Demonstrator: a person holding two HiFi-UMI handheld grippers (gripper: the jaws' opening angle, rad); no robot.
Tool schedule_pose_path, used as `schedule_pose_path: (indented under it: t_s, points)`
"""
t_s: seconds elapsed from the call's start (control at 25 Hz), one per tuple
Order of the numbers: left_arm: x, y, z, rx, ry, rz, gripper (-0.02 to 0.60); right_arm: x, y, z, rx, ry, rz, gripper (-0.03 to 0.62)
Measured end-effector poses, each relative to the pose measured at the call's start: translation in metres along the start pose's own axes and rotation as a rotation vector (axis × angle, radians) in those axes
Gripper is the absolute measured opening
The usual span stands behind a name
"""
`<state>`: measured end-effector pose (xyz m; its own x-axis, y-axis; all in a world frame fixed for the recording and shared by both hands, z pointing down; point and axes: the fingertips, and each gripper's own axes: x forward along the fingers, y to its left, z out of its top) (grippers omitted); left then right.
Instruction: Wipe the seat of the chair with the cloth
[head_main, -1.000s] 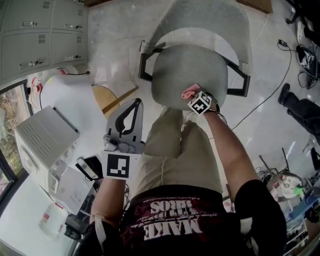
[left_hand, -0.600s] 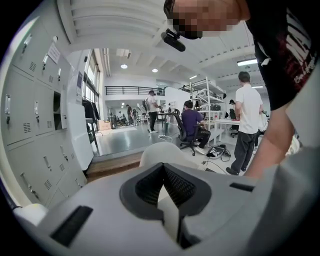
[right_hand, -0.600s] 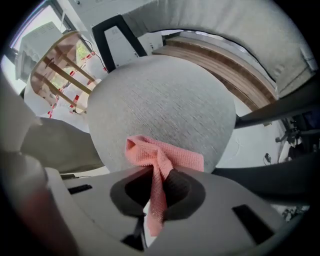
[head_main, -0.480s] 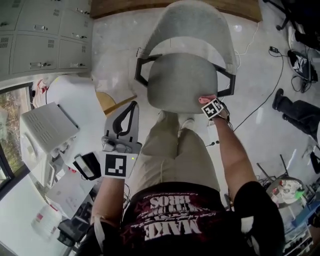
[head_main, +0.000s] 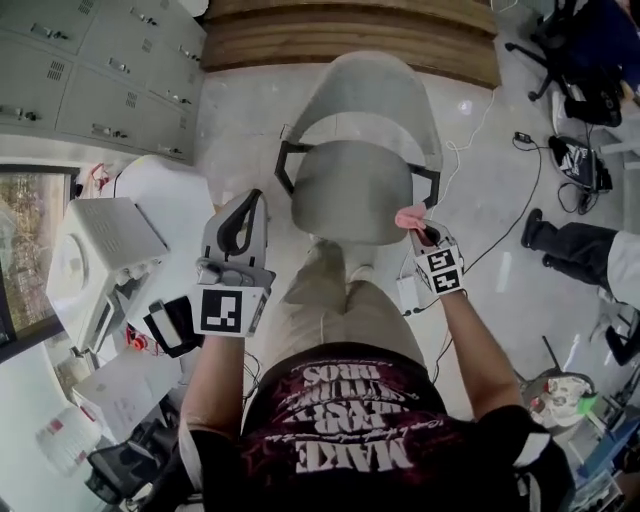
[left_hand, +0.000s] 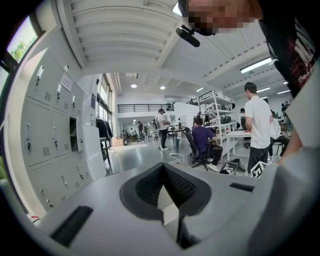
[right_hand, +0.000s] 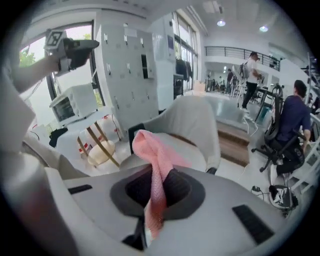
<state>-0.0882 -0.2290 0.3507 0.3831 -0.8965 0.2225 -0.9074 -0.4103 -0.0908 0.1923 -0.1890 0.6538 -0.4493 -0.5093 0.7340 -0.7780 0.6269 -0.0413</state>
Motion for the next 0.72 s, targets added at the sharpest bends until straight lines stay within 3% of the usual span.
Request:
schedule_pose_path:
  t_s: [0.12,0.4,0.56,0.72]
  points:
    - [-0.015,0.007,0.019,-0.028,-0.024,0.036,0.003,-0.055,-0.004,0.049,0.01,-0.138,-0.047,0.028]
    - [-0.045,-0.012,0.065,-0.002,-0.091,0.011,0.003,-0.175,-0.003,0.155,-0.06,-0.437,-0.138,0.028]
    - [-0.058,-0.022,0.077,0.069,-0.098,0.015,0.003,-0.222,0.004,0.192,-0.078,-0.541,-0.164,0.028]
    - [-0.066,-0.03,0.088,0.08,-0.108,0.0,0.003,-0.245,0.014,0.213,-0.084,-0.59,-0.177,0.028]
